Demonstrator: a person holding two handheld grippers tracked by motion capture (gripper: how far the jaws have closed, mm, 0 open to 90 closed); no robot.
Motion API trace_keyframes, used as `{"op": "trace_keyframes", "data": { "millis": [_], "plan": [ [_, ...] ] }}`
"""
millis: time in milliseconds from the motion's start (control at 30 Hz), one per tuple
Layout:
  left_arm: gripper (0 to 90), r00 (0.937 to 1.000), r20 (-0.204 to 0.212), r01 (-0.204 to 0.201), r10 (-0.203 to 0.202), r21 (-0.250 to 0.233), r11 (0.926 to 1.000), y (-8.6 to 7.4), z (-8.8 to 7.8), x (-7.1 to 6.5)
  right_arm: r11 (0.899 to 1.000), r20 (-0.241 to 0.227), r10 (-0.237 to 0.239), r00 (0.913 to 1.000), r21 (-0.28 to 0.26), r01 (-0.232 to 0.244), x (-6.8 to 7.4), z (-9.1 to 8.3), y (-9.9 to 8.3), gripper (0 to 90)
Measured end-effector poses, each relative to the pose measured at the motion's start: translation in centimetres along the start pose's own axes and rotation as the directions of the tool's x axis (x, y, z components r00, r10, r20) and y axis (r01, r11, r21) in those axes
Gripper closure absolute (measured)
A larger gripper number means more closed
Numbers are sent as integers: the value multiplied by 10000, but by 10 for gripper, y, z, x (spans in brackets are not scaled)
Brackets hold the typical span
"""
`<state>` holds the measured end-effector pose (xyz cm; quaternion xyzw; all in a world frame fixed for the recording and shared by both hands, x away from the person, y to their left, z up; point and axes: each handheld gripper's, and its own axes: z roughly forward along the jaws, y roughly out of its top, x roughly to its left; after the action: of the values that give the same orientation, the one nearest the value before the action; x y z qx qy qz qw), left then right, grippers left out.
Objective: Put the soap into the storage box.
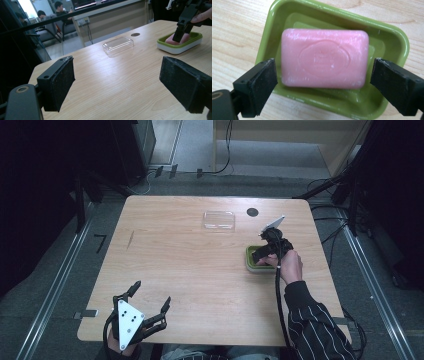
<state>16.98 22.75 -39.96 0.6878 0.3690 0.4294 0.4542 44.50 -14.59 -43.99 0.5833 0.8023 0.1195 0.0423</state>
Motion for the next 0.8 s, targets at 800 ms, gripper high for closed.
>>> {"op": "trace_keyframes", "data": {
  "millis": [800],
  "plan": [
    [130, 9998, 190, 19, -17, -117, 9999, 2, 5, -2, 9964, -107, -818, 9966, 207, 820, -4, -38, -44, 37]
  ]
}}
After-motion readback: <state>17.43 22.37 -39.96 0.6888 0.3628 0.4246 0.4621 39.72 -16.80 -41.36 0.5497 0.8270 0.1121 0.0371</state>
